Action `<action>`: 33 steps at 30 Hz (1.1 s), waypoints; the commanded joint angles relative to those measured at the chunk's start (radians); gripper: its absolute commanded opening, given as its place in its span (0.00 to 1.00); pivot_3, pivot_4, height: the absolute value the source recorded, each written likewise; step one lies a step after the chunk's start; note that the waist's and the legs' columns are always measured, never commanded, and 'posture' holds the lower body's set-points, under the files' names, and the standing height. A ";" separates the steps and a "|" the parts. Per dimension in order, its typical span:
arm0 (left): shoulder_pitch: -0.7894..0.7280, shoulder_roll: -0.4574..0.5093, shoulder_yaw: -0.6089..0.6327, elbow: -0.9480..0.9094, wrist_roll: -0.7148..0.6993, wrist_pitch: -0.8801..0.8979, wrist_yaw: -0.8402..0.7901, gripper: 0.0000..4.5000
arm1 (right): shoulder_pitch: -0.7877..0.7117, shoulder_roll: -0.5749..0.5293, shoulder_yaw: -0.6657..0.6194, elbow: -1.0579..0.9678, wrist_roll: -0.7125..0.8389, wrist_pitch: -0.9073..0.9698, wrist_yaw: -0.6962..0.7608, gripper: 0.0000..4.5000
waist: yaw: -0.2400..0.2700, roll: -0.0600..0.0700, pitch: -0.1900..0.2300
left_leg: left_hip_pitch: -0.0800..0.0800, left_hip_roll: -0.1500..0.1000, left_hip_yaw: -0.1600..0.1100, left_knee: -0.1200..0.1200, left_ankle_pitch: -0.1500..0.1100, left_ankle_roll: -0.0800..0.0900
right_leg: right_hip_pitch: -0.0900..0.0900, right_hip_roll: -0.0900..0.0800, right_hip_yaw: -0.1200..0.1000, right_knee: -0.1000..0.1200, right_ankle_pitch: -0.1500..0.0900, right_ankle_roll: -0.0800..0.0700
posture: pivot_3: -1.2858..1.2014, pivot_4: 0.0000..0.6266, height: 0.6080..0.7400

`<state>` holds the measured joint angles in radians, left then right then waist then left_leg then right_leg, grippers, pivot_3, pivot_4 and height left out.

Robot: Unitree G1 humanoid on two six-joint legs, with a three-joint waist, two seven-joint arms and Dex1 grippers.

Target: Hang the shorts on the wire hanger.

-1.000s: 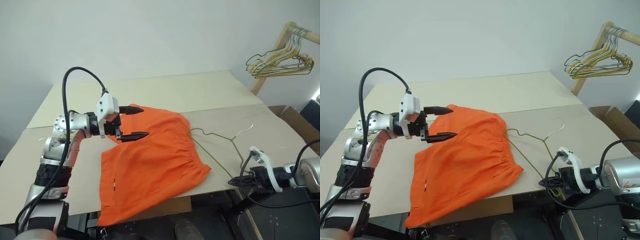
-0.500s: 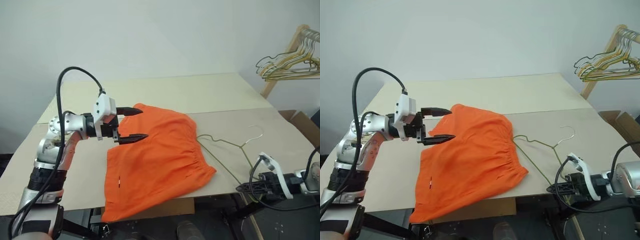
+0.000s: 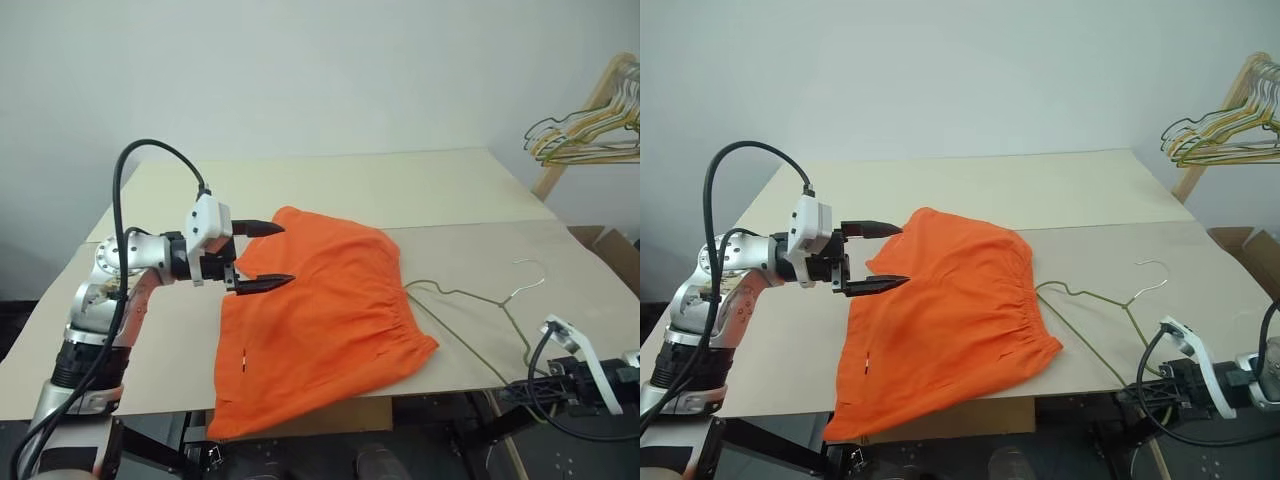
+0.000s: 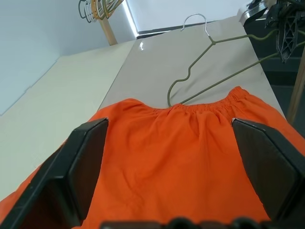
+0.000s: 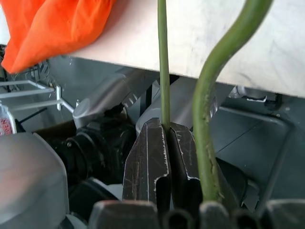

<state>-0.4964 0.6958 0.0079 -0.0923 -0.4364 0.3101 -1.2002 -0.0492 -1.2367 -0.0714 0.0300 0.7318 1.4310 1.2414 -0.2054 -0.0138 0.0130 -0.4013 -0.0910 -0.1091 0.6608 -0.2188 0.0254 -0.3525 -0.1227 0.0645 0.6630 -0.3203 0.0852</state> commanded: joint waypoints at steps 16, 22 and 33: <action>0.003 0.020 0.030 -0.035 -0.018 -0.003 0.007 1.00 | -0.120 -0.010 0.137 0.047 -0.013 -0.071 0.055 0.00 | 0.011 0.000 0.000 | -0.001 0.000 0.000 0.000 0.000 0.000 | -0.001 0.000 0.000 0.000 0.000 0.000 | 0.44 0.00 1.00; 0.011 0.028 0.034 -0.040 -0.019 -0.005 0.007 1.00 | -0.096 -0.045 0.139 0.071 -0.019 -0.102 0.094 0.00 | 0.029 0.000 0.000 | 0.000 0.000 0.000 0.000 0.000 0.000 | -0.001 0.000 0.000 0.000 0.000 0.000 | 0.44 0.00 1.00; -0.008 0.031 0.029 -0.016 -0.008 -0.017 0.003 1.00 | -0.208 -0.031 0.273 0.069 -0.052 -0.148 0.211 0.00 | 0.040 0.000 0.001 | 0.000 0.000 0.001 0.000 0.000 0.000 | -0.001 0.000 0.000 0.000 0.000 0.000 | 0.45 0.00 1.00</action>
<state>-0.4744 0.7150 0.0156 -0.1002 -0.4347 0.3060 -1.1991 -0.2116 -1.2794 0.1930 0.0851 0.6897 1.2983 1.4315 -0.1656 -0.0135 0.0136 -0.4008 -0.0908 -0.1086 0.6608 -0.2189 0.0251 -0.3533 -0.1229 0.0644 0.6630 -0.3203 0.0852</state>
